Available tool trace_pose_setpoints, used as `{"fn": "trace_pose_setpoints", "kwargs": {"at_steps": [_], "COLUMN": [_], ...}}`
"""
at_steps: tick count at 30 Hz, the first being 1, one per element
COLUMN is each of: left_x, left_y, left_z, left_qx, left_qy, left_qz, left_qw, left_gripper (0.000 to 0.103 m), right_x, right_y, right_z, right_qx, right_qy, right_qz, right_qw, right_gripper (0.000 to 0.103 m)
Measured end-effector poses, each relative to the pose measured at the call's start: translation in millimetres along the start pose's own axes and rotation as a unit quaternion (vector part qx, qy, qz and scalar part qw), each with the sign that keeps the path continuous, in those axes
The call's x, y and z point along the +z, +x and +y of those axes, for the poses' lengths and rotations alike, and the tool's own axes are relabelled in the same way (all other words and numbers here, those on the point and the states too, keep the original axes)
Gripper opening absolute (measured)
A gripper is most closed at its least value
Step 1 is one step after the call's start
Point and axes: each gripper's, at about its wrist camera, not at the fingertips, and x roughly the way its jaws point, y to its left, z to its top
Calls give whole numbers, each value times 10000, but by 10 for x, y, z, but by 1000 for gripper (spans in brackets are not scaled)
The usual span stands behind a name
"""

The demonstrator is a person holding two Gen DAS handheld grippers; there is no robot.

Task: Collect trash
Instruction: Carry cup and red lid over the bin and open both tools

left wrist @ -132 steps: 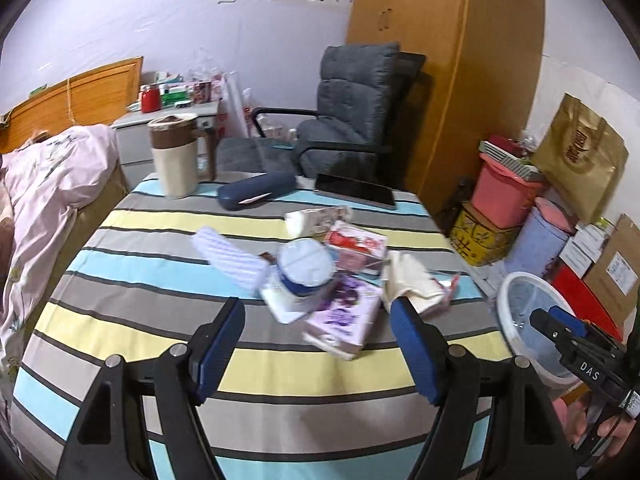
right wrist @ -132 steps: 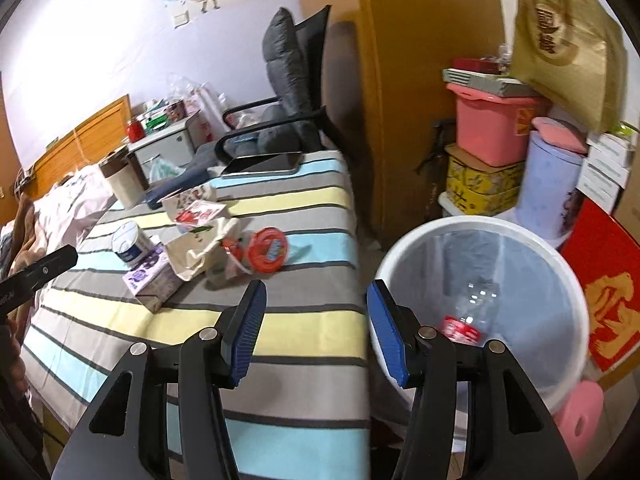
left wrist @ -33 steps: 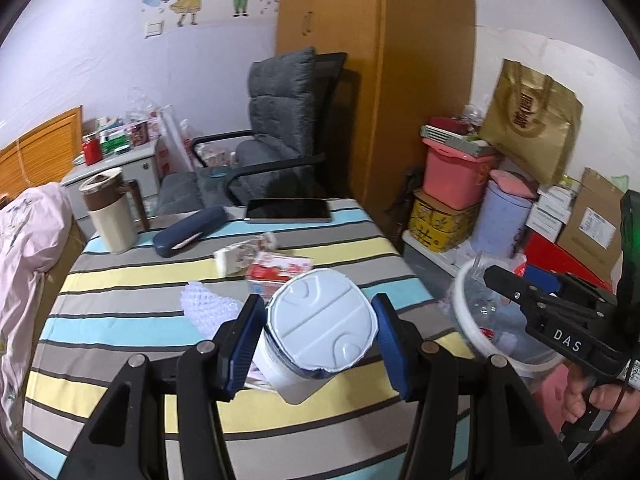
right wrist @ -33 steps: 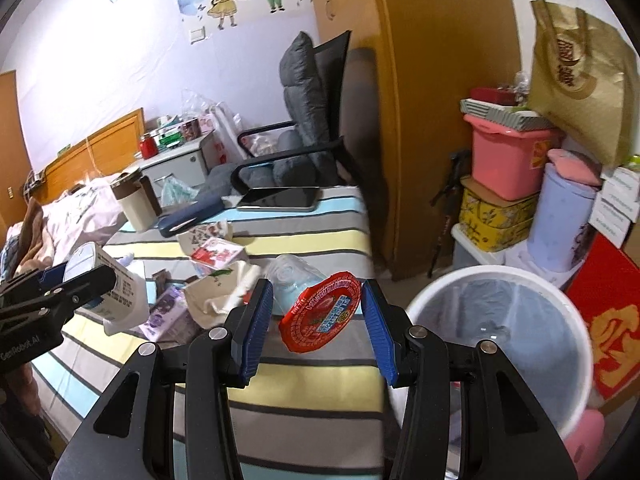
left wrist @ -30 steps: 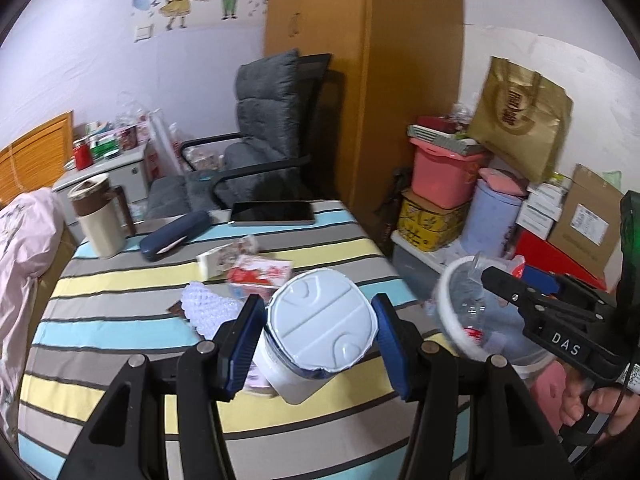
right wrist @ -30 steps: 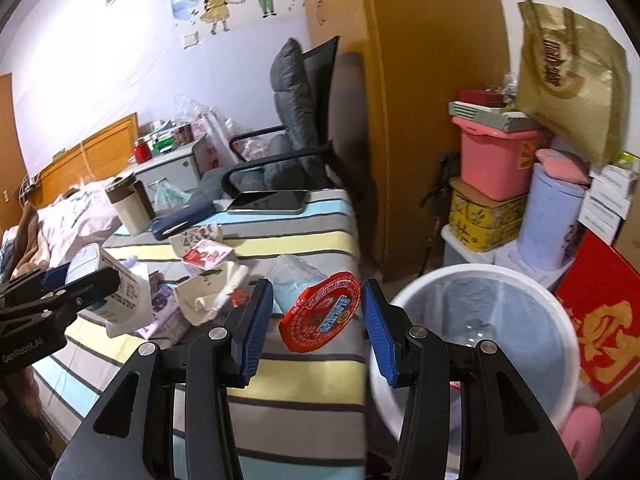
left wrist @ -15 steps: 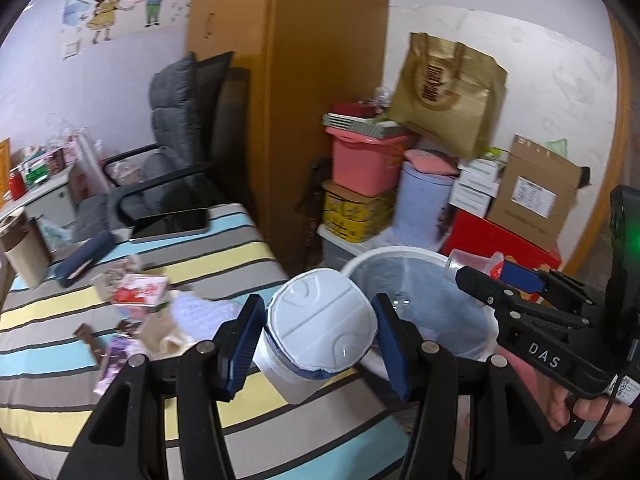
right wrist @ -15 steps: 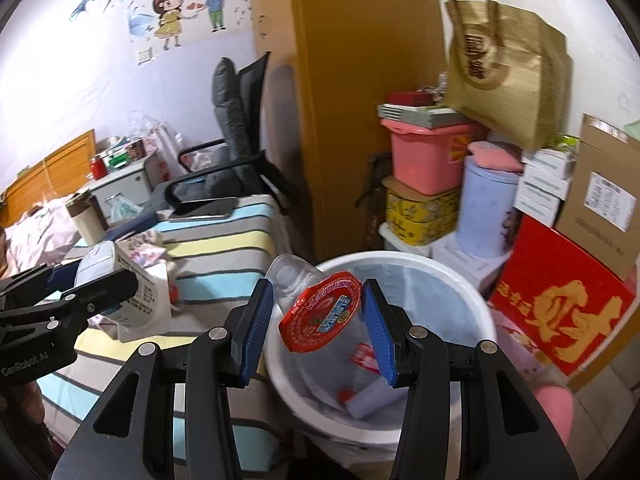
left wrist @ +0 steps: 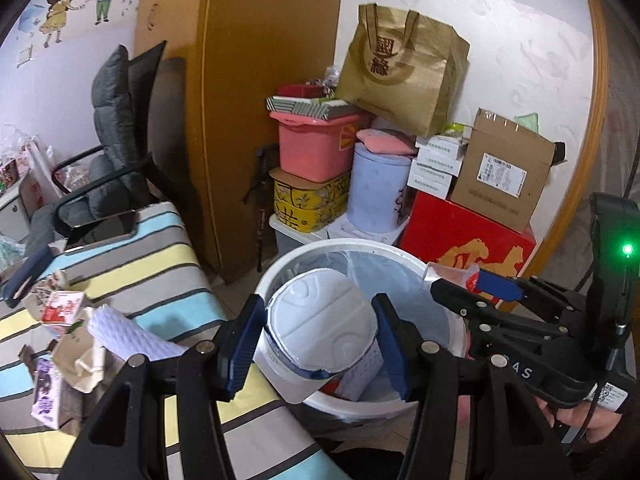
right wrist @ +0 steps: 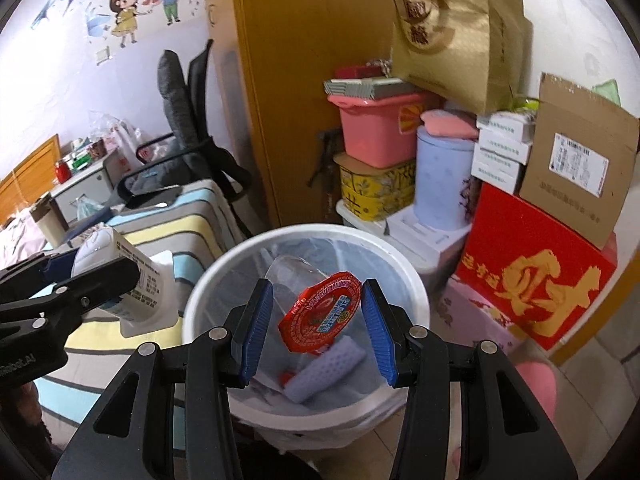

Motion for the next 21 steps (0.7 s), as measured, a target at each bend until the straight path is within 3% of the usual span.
{"fn": "trace_pose_setpoints", "kwargs": {"at_steps": [13, 15, 18, 21], "left_x": [-78, -74, -69, -62], "left_y": [281, 285, 257, 226], "left_z": [-12, 5, 31, 61], "left_qx": [-65, -37, -19, 4], "left_qy": [-27, -64, -92, -135], "left_qz": [365, 369, 323, 294], "left_qw": [9993, 9993, 9994, 9995], "left_gripper": [58, 71, 72, 72], "right_x": [-76, -73, -59, -55], "right_y": [335, 336, 324, 303], "right_z": [-130, -142, -159, -157], "right_qx": [-227, -266, -265, -279], "right_qy": [-103, -88, -51, -48], "right_qz": [560, 548, 502, 473], "right_qw": [9981, 9981, 9984, 9985], "right_gripper": [49, 51, 61, 61]}}
